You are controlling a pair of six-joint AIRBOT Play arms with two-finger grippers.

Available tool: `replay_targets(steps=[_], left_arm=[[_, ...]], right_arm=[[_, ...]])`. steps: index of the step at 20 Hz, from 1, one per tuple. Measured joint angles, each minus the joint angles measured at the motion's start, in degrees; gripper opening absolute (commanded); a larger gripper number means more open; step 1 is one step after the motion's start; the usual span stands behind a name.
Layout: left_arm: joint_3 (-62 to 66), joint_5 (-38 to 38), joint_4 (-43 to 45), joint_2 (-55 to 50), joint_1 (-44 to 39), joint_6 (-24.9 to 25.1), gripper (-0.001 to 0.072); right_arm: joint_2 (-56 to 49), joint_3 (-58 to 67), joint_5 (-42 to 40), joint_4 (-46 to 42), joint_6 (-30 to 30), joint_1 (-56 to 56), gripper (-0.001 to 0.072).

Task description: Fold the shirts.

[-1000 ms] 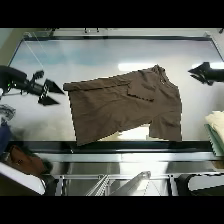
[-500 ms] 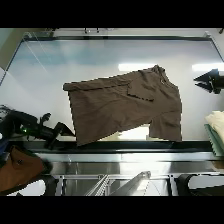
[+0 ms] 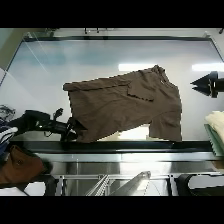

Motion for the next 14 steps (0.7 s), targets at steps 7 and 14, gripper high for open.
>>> replay_targets(steps=[7, 14], left_arm=[[11.1, 7.1, -0.5, -4.6, -8.1, 3.6, 0.0018], [13.3, 10.4, -0.5, -0.9, -7.8, 4.1, 0.0018]], right_arm=[[2.6, -12.6, -0.7, -7.0, 3.4, -4.6, 0.0598], [-0.2, -20.0, -5.3, -12.1, 4.6, -3.4, 0.0508]])
